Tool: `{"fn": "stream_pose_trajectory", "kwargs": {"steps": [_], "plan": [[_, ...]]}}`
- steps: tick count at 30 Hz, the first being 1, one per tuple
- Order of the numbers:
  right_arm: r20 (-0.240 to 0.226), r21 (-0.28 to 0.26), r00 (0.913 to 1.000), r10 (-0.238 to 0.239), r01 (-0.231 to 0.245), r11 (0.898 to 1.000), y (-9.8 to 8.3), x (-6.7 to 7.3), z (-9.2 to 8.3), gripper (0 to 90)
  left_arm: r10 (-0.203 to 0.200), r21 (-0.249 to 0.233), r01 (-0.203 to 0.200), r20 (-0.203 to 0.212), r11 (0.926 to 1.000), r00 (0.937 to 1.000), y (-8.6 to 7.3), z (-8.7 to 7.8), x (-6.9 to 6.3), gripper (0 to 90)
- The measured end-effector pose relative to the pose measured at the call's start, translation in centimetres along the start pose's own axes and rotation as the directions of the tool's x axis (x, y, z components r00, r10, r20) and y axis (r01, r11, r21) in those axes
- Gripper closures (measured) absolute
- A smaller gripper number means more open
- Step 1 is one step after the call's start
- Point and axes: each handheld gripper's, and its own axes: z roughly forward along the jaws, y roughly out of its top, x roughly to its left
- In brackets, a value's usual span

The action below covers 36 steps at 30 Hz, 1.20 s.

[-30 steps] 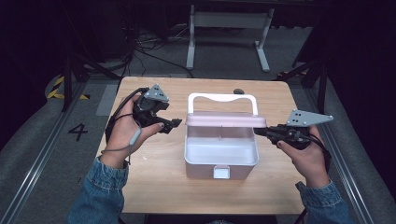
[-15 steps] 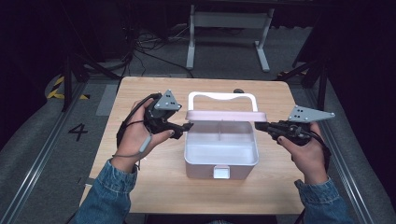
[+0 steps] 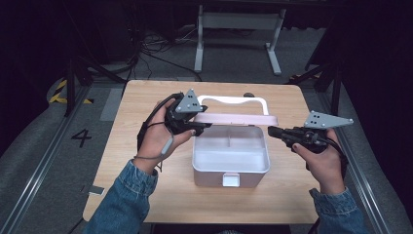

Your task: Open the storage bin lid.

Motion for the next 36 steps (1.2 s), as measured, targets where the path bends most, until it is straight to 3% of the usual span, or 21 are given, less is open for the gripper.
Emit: {"fn": "stream_pose_trajectory", "kwargs": {"steps": [7, 24, 36], "plan": [[-0.001, 0.049, 1.0000, -0.004, 0.004, 0.999, -0.1, 0.6, -1.1, 80.6, -0.006, 0.007, 0.006, -0.029, 1.0000, 0.9996, 0.8, 0.3, 1.2, 58.3], [0.080, 0.043, 0.9956, 0.050, -0.053, 0.998, -1.4, -0.2, -4.3, 74.7, -0.063, 0.025, 0.064, -0.038, 0.9977, 0.9973, 2.0, 1.3, 3.9, 65.9], [0.120, 0.037, 0.9905, 0.067, -0.072, 0.997, -2.1, -0.7, -5.7, 73.8, -0.097, 0.060, 0.099, -0.040, 0.9933, 0.9945, 2.7, 2.2, 5.6, 64.7]]}}
